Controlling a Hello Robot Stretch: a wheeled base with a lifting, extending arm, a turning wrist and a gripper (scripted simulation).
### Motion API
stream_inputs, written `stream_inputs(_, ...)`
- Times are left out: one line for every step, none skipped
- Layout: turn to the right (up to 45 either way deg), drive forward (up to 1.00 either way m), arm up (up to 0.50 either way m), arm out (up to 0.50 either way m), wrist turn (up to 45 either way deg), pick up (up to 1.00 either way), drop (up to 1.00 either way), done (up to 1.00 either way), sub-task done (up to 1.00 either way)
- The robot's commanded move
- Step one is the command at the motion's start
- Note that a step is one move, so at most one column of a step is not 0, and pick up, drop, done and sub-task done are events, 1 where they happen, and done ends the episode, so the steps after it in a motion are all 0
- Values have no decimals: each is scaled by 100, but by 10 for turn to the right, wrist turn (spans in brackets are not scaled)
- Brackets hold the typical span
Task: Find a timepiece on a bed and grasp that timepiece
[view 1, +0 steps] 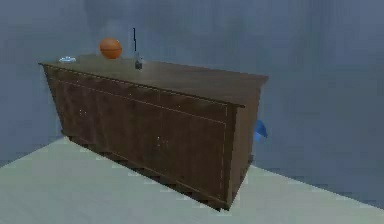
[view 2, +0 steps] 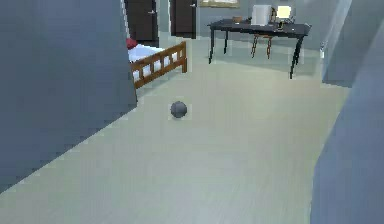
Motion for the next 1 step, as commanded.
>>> stream_inputs(-150,0,0,0,0,0,0,0,0)
